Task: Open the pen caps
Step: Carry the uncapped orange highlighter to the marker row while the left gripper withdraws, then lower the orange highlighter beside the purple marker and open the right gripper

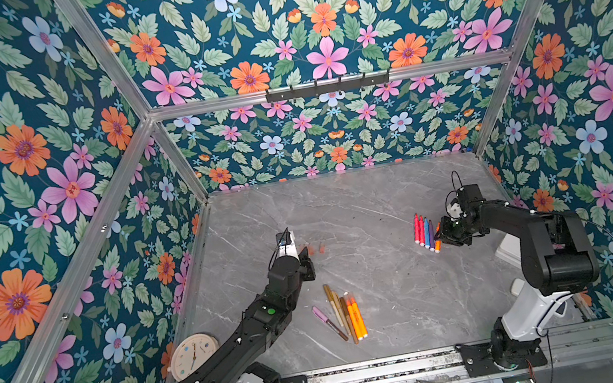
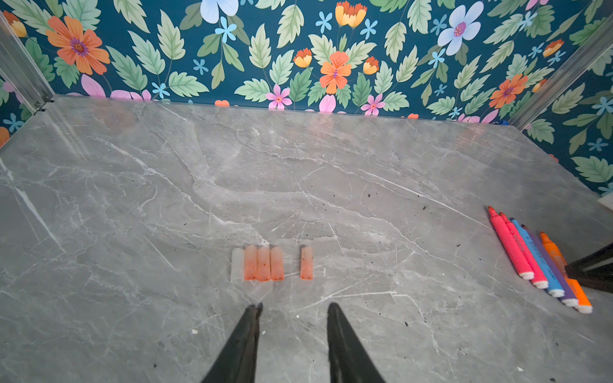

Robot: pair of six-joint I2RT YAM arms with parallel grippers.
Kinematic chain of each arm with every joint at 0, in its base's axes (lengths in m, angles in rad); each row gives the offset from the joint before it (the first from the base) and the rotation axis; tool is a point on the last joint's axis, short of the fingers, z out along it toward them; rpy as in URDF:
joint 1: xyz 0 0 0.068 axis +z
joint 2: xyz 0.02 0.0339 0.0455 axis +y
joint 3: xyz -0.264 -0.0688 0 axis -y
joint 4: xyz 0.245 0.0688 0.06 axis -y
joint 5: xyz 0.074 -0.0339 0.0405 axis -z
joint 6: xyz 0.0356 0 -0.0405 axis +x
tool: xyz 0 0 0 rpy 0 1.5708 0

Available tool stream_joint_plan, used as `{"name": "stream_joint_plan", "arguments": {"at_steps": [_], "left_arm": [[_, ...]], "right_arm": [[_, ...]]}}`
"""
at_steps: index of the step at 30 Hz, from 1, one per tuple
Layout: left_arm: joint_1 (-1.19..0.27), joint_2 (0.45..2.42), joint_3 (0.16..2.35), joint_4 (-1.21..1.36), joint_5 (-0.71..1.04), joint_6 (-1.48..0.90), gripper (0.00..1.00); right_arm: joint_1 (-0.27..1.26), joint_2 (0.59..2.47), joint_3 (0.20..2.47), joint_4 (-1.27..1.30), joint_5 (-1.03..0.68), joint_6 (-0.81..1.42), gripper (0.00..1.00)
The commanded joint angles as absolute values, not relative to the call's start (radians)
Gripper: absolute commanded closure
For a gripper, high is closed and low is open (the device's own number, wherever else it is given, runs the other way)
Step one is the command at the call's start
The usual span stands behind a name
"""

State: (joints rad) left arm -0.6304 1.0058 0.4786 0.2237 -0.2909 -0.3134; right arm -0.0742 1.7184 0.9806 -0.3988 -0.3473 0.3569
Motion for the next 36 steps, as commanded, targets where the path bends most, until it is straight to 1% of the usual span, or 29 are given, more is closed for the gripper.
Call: {"name": "stream_joint_plan", "arguments": {"at_steps": [1,5,6,10,12,15,22,28,36], "left_arm": [[-0.629,1.009,0.483,0.238,-0.289,-0.317,0.64],[-0.629,1.021,0.486,0.239,-0.284,-0.317,0.64],[-0.629,1.024,0.488,0.239,-0.281,-0.317,0.64],[-0.629,1.025,0.488,0.239,-0.281,-0.317,0.64],[-0.629,1.028,0.489,0.239,-0.279,-0.317,0.64],[-0.629,1.031,0.489,0.239,-0.277,-0.317,0.64],[-0.629,1.032,0.489,0.239,-0.275,-0.315,0.64],[-0.629,1.029,0.489,0.238,-0.276,-0.315,0.64],[-0.629,1.028,0.488,0.235,-0.281,-0.314,0.64]], "right_arm": [[-0.074,1.717,0.981,-0.39,-0.364,0.348,0.69],[-0.074,1.722,0.983,-0.383,-0.368,0.352,0.68],[-0.074,1.724,0.985,-0.381,-0.373,0.354,0.66],[-0.074,1.729,0.986,-0.368,-0.391,0.357,0.51],[-0.074,1.732,0.988,-0.364,-0.398,0.357,0.45],[-0.074,1.738,0.988,-0.35,-0.425,0.36,0.41],[-0.071,1.742,0.978,-0.309,-0.494,0.362,0.41],[-0.065,1.74,0.976,-0.298,-0.506,0.362,0.4],[-0.063,1.733,0.98,-0.324,-0.451,0.363,0.4]]}}
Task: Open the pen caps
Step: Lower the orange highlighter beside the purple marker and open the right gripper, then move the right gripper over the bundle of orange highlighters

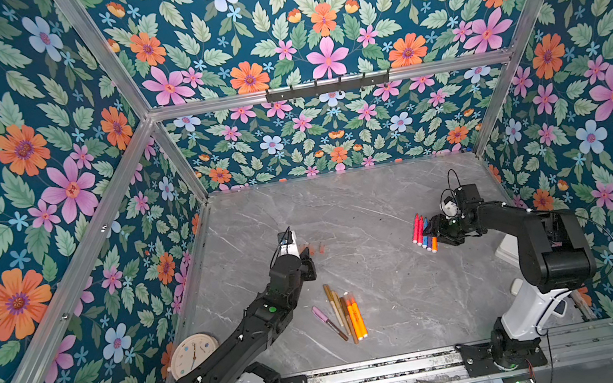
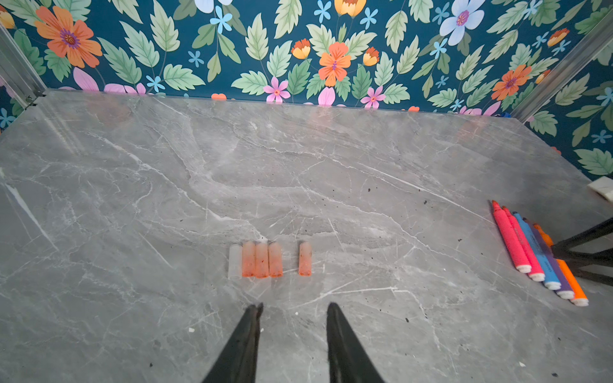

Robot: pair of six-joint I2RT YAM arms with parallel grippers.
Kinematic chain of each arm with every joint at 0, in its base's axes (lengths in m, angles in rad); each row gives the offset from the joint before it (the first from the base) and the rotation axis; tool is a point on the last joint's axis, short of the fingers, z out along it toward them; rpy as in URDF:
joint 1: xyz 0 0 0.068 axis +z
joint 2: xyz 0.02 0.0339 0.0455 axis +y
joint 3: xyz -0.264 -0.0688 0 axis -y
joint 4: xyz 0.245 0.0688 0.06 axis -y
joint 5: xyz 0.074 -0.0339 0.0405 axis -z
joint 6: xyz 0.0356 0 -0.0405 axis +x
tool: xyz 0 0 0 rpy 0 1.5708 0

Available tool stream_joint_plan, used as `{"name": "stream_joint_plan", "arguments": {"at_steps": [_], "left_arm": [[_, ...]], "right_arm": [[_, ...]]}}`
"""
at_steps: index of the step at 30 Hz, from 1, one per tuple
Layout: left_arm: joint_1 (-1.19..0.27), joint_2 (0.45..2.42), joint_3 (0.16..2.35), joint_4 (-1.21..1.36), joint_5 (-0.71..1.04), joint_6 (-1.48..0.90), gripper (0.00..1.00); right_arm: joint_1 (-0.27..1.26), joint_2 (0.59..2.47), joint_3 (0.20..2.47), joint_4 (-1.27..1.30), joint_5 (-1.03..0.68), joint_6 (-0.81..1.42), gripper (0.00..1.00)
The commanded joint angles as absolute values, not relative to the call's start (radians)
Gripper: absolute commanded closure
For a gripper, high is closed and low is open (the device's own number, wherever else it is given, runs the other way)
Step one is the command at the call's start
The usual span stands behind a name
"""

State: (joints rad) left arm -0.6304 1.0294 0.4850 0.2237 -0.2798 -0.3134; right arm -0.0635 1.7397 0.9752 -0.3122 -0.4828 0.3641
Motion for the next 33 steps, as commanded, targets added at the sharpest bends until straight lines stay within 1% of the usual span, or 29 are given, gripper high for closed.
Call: {"name": "stream_joint_plan", "arguments": {"at_steps": [1,5,11,14,16,18,20,22,25,26,28,31,33], "left_arm": [[-0.629,1.025,0.488,0.234,-0.281,-0.313,0.64],[-0.629,1.024,0.488,0.233,-0.284,-0.314,0.64],[-0.629,1.025,0.487,0.235,-0.284,-0.313,0.64],[-0.629,1.028,0.486,0.235,-0.287,-0.316,0.64],[-0.629,1.026,0.485,0.236,-0.291,-0.316,0.64],[-0.629,1.021,0.481,0.239,-0.3,-0.318,0.64],[-0.629,1.013,0.477,0.242,-0.312,-0.32,0.64],[-0.629,0.993,0.469,0.242,-0.334,-0.324,0.65],[-0.629,0.935,0.437,0.256,-0.359,-0.33,0.65],[-0.629,0.915,0.423,0.269,-0.365,-0.331,0.65],[-0.629,0.877,0.398,0.293,-0.369,-0.332,0.65],[-0.629,0.857,0.387,0.304,-0.368,-0.339,0.64],[-0.629,0.862,0.388,0.305,-0.366,-0.341,0.64]], "right_arm": [[-0.063,1.728,0.98,-0.33,-0.434,0.364,0.4],[-0.063,1.698,0.97,-0.347,-0.388,0.364,0.4],[-0.055,1.625,0.951,-0.366,-0.376,0.363,0.4],[-0.002,1.583,0.949,-0.408,-0.304,0.351,0.4],[0.085,1.53,0.935,-0.423,-0.247,0.35,0.42],[0.208,1.493,0.928,-0.443,-0.198,0.361,0.42],[0.355,1.481,0.928,-0.466,-0.143,0.399,0.44],[0.54,1.48,0.935,-0.491,-0.066,0.467,0.47],[0.8,1.5,0.966,-0.513,0.04,0.568,0.51],[0.867,1.512,0.98,-0.519,0.058,0.599,0.53],[0.96,1.545,1.005,-0.518,0.072,0.659,0.56],[1.053,1.606,1.046,-0.516,0.069,0.705,0.57],[1.102,1.648,1.086,-0.544,0.098,0.718,0.59]]}}
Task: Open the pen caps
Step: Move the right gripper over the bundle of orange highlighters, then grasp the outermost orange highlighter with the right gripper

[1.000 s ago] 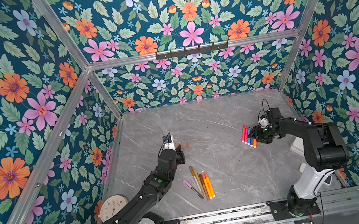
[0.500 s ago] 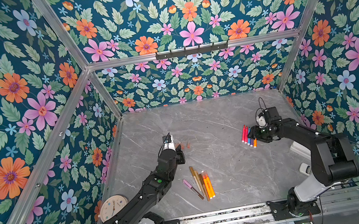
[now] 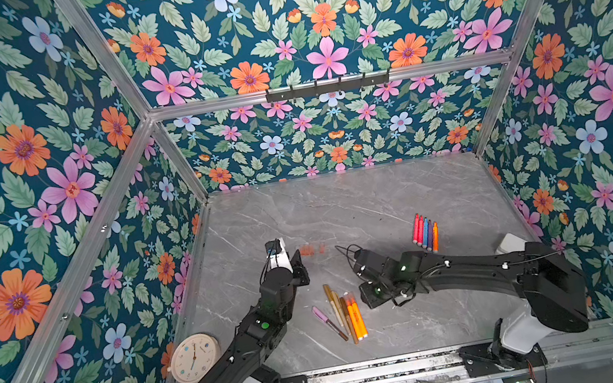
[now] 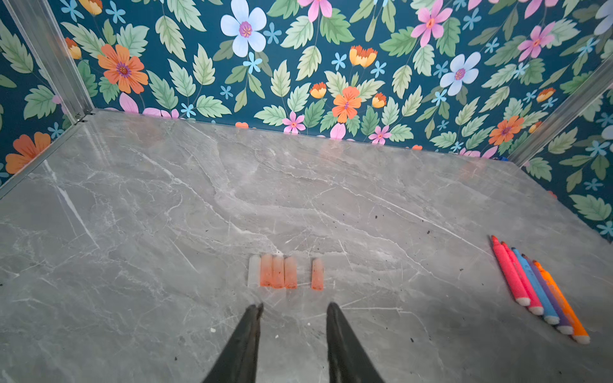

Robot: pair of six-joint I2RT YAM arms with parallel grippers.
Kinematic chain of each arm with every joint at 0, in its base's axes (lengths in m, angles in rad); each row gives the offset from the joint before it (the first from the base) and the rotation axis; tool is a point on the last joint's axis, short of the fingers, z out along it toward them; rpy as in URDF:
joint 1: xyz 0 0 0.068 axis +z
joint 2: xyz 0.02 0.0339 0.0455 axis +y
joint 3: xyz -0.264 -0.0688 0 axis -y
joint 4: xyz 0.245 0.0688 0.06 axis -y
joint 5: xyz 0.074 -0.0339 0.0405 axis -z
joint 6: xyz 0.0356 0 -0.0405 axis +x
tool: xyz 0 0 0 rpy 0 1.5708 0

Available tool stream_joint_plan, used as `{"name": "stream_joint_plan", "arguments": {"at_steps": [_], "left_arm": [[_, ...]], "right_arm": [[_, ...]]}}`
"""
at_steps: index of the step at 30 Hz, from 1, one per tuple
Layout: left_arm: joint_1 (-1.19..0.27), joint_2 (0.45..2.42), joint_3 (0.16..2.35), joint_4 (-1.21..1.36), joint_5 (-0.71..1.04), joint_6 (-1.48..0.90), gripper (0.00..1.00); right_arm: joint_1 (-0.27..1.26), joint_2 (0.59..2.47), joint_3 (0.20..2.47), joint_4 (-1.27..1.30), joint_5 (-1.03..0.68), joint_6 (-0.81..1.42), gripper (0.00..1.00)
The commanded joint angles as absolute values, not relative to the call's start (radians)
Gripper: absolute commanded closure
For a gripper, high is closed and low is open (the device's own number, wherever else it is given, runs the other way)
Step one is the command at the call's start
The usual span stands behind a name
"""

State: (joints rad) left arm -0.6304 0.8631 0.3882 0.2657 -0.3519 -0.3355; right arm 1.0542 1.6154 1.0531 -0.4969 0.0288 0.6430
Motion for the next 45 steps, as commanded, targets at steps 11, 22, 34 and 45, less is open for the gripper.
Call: {"name": "stream_joint_plan", "arguments": {"at_steps": [11,22,34,45], "left_arm": [[-0.629,0.881,0.394,0.304,-0.35,-0.345,0.64],[-0.629,0.892,0.398,0.304,-0.348,-0.344,0.64],[-0.629,0.913,0.404,0.305,-0.335,-0.345,0.64],[-0.629,0.935,0.406,0.317,-0.327,-0.35,0.64]], "right_arm": [[1.192,1.783,1.105,-0.511,0.1,0.796,0.65],[1.165,1.77,1.069,-0.604,0.167,0.835,0.66],[1.104,1.698,0.966,-0.566,0.113,0.81,0.65],[1.134,1.792,0.983,-0.574,0.089,0.794,0.8]]}}
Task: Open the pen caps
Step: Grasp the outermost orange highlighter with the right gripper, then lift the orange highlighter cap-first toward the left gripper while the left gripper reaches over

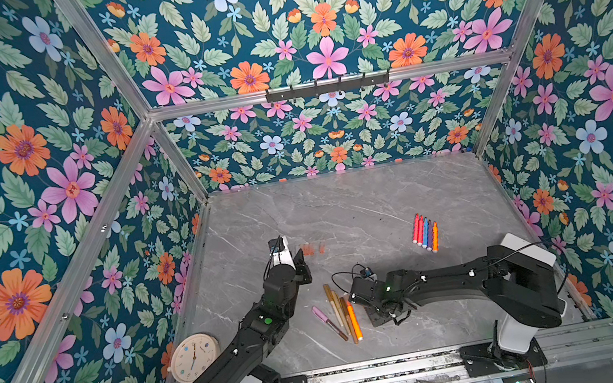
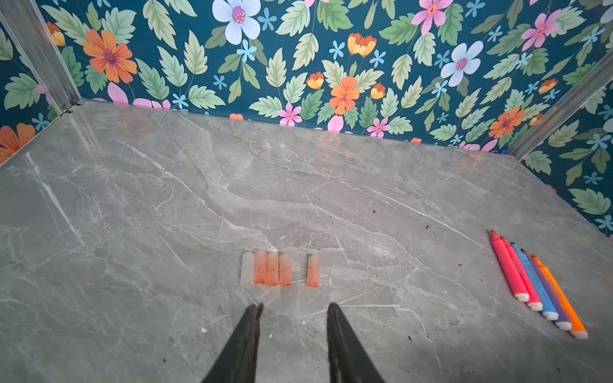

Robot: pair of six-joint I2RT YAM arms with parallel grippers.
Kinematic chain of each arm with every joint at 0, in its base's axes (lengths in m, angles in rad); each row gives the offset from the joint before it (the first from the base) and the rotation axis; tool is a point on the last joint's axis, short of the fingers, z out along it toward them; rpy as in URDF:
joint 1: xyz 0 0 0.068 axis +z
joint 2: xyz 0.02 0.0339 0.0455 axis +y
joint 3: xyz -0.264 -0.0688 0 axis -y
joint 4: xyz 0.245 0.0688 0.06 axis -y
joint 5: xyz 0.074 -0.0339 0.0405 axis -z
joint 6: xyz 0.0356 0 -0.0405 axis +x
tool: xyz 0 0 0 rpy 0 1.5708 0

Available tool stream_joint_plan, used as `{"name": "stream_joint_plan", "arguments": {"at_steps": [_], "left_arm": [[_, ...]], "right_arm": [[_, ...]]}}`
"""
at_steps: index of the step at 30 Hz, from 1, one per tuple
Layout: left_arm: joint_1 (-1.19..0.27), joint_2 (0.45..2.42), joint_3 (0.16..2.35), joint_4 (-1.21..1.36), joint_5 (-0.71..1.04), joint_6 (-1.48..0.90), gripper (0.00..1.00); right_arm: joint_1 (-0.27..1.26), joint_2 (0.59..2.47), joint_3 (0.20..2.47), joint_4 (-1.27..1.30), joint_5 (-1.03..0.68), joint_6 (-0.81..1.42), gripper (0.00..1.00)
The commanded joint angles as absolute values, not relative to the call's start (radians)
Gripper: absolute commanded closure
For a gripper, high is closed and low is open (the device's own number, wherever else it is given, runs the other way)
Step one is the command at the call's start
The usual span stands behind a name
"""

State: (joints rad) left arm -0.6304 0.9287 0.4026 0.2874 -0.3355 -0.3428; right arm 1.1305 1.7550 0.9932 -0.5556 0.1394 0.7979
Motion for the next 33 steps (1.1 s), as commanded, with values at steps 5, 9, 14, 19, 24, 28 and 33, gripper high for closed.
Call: {"name": "stream_joint_plan", "arguments": {"at_steps": [5,9,14,19,24,28,33], "left_arm": [[-0.63,0.968,0.41,0.332,-0.293,-0.357,0.64],[-0.632,1.013,0.432,0.358,-0.202,-0.386,0.63],[-0.636,1.124,0.508,0.401,0.03,-0.426,0.63],[-0.667,1.297,0.61,0.479,0.195,-0.523,0.62],[-0.722,1.443,0.703,0.523,0.238,-0.599,0.59],[-0.773,1.511,0.762,0.526,0.209,-0.622,0.59],[-0.787,1.557,0.797,0.55,0.168,-0.661,0.59]], "right_arm": [[1.109,1.756,0.989,-0.58,0.109,0.774,0.99],[1.054,1.648,0.954,-0.584,0.13,0.742,1.0],[0.961,1.508,0.911,-0.568,0.153,0.678,1.0],[0.879,1.377,0.861,-0.504,0.127,0.636,1.0],[0.843,1.278,0.803,-0.492,0.104,0.606,1.0],[0.833,1.186,0.725,-0.481,0.093,0.603,1.0],[0.817,1.064,0.637,-0.475,0.047,0.612,1.0]]}}
